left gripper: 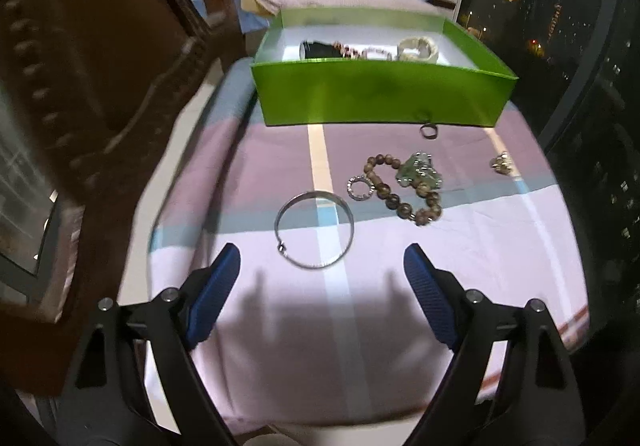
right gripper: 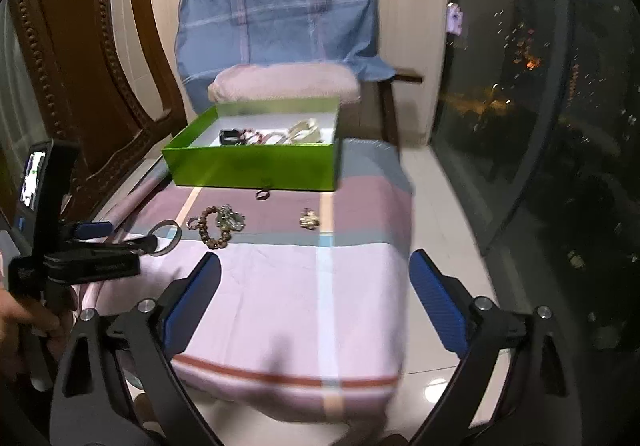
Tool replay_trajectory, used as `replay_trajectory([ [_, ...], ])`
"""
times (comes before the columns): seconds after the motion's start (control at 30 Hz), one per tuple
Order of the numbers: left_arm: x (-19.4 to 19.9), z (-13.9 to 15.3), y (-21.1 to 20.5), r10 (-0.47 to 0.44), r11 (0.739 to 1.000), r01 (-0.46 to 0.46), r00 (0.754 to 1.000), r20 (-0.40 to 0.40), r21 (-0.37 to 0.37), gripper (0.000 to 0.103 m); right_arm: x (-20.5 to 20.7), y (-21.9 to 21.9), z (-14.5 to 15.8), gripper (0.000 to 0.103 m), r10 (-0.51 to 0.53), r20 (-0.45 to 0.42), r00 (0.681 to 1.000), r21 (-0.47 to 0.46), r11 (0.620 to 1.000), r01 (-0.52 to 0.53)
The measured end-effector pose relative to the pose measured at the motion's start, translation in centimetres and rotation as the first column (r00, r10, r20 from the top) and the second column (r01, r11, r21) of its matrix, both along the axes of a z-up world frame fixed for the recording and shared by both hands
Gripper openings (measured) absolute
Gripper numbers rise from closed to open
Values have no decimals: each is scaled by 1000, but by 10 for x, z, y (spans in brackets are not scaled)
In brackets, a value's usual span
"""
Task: Organize jewelry
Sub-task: 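Grasp the silver bangle with the left gripper while the right grasps the green charm cluster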
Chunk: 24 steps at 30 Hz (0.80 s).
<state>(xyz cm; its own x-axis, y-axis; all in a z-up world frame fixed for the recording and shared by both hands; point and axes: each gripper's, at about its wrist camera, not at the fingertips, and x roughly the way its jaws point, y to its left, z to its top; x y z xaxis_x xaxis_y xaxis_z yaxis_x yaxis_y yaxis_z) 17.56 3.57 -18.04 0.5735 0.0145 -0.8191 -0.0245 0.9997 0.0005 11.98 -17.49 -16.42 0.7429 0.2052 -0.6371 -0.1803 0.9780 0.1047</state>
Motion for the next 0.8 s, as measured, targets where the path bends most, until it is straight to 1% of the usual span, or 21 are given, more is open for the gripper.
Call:
replay_trajectory([
  [0.1, 14, -11, -1, -1, 1000, 1, 1000, -24, 9, 84, 29, 18, -12, 85, 55, -30, 998, 26, 998, -55],
  [0.17, 21, -17, -1, -2, 1000, 2, 999, -33, 19, 82, 51, 36, -22, 78, 104, -54, 993, 36, 994, -102],
  [0.2, 25, -21, 0, -2, 1000, 3, 999, -45, 16, 81, 59, 42, -25, 77, 119, -58, 991, 36, 992, -117],
  [0.27, 31, -30, 3, 6, 1000, -6, 998, -67, 8, 78, 79, 58, -33, 70, 158, -73, 985, 40, 987, -155],
  [0.3, 34, -36, 6, 10, 1000, -10, 997, -82, -3, 75, 91, 67, -39, 69, 174, -88, 981, 38, 984, -172],
  [0.33, 36, -40, 8, 12, 1000, -13, 996, -94, -13, 74, 99, 74, -43, 65, 191, -102, 976, 41, 981, -187],
  [0.47, 36, -40, 9, 8, 1000, -10, 997, -75, -24, 73, 126, 98, -59, 56, 233, -147, 961, 52, 972, -227],
  [0.5, 36, -40, 8, 4, 1000, -5, 998, -69, -23, 70, 130, 101, -63, 55, 237, -159, 958, 52, 971, -232],
  [0.57, 36, -39, 8, 1, 1000, -2, 998, -62, -24, 58, 136, 109, -69, 47, 256, -182, 949, 65, 967, -248],
  [0.6, 37, -38, 10, 5, 999, -7, 998, -63, -31, 58, 139, 113, -72, 45, 263, -189, 946, 64, 965, -256],
  [0.63, 36, -38, 11, 4, 999, -6, 998, -62, -36, 58, 140, 116, -75, 41, 269, -196, 943, 58, 963, -263],
  [0.67, 37, -38, 10, 1, 999, -3, 998, -62, -34, 58, 142, 119, -77, 29, 273, -203, 941, 54, 962, -267],
  [0.7, 36, -38, 11, 2, 999, -4, 998, -60, -33, 57, 144, 122, -80, 21, 282, -214, 935, 60, 959, -275],
  [0.73, 36, -37, 12, 4, 999, -7, 998, -59, -41, 57, 145, 124, -82, 17, 292, -225, 930, 68, 957, -284],
  [0.8, 35, -36, 14, 5, 998, -9, 998, -60, -63, 57, 145, 123, -83, 15, 294, -221, 930, 74, 956, -284],
])
